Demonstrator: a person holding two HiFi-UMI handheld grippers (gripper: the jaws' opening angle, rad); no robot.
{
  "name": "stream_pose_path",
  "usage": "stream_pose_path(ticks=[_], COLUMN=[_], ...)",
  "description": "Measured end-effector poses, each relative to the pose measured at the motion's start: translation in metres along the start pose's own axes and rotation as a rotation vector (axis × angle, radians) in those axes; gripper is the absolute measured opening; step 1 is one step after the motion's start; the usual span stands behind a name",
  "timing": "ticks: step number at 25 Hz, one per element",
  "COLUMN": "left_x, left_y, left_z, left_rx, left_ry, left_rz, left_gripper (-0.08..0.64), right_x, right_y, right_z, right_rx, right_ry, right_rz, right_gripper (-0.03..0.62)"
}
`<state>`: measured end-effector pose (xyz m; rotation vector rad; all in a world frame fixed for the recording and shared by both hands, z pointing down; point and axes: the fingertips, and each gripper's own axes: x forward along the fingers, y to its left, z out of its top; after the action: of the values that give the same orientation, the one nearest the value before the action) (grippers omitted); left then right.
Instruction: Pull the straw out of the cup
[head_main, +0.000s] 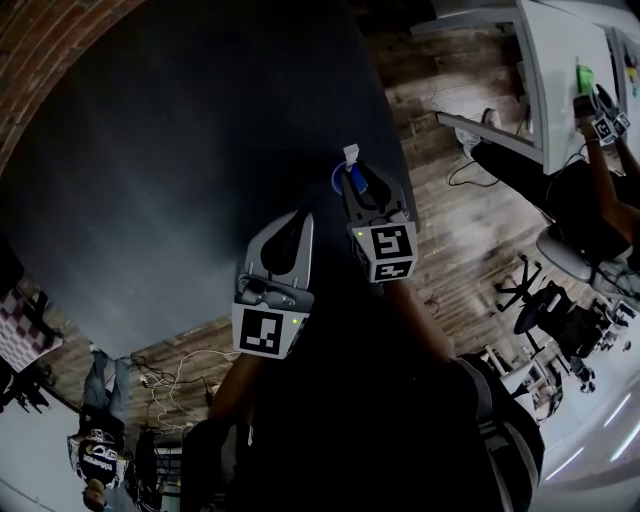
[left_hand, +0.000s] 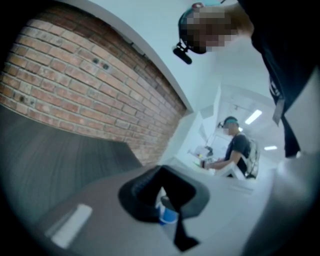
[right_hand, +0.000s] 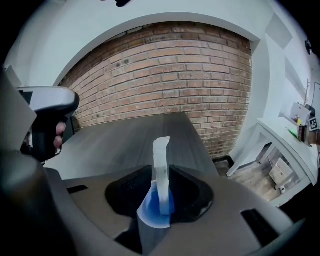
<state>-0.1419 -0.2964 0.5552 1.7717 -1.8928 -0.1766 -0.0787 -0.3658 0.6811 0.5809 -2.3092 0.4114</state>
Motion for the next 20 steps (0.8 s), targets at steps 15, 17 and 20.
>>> stream_pose_path(ticks=[15, 17, 20], left_x=[0.008, 0.007, 0.005], left_y=[0.002, 0.003, 0.004], left_z=[-0.007, -0.008, -0.008], left_rx=[-0.019, -0.021, -0.024], left_ry=[0.013, 0.012, 0.008], left_rz=[-0.017, -0.016, -0.011], left_gripper=[0.006, 0.006, 0.006], right_x=[0.013, 0.013, 0.013], right_y=[-0.005, -0.005, -0.004], right_z=[-0.009, -0.01, -0.011], right_rx=[0.003, 0.003, 0.0], right_ry=[0.042, 0.044, 0.043], right_rz=[-0.01, -0.012, -0.013], right_gripper=[0.049, 0.046, 0.044])
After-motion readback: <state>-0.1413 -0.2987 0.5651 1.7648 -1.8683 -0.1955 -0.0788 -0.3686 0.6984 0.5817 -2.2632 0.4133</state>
